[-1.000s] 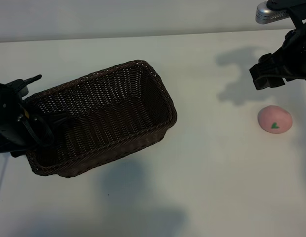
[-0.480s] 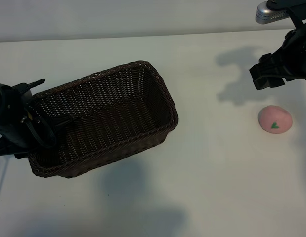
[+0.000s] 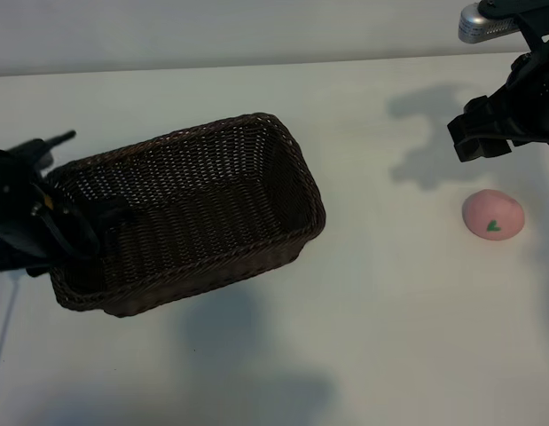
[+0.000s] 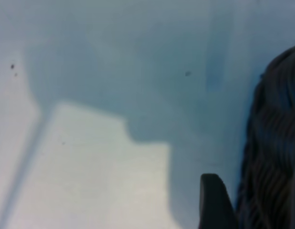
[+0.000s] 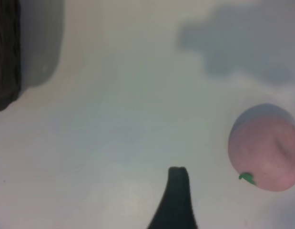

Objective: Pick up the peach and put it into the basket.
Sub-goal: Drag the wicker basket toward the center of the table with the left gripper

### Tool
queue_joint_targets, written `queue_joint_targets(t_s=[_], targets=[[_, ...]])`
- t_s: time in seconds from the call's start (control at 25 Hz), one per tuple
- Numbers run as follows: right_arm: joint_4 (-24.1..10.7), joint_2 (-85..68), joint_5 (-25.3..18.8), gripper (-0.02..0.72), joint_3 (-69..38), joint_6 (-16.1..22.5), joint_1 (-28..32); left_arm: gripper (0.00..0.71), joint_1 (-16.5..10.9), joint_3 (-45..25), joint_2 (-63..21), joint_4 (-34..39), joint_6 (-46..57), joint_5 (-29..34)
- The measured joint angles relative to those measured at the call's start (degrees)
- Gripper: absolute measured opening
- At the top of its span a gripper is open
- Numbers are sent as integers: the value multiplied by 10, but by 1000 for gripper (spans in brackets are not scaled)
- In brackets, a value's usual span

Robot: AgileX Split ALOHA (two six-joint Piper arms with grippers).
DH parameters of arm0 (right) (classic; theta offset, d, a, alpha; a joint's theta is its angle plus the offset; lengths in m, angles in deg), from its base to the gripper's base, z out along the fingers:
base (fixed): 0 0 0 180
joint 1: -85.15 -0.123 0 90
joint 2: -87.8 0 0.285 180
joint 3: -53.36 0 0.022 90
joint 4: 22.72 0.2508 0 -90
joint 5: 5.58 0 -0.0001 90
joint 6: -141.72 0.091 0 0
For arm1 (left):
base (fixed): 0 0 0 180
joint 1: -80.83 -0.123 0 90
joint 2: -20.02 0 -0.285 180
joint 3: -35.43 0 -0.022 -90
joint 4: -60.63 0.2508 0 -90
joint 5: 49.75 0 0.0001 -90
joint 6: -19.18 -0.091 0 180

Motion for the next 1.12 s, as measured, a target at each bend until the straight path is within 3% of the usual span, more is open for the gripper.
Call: queue_joint_targets(t_s=[0.12, 0.16, 0.24, 0.56, 0.8, 0.96, 1.12], targets=[[0, 0, 0, 595, 0, 0, 0, 397, -10, 0, -27, -17, -20, -1], [0, 0, 0, 595, 0, 0, 0, 350, -15, 0, -34, -29, -37, -1], [0, 0, 0, 595, 0, 0, 0, 333, -26, 0, -46, -67, -78, -3], [1, 0, 0, 595, 0, 0, 0, 334, -78, -1, -60, -322, -353, -5], [2, 0, 0, 595, 0, 0, 0, 334, -85, -4, -60, -484, -514, -10], [2, 0, 0, 595, 0, 0, 0, 334, -85, -4, -60, -539, -563, -12], [2, 0, 0, 595, 0, 0, 0, 334, -85, 19, -60, -548, -584, -6]])
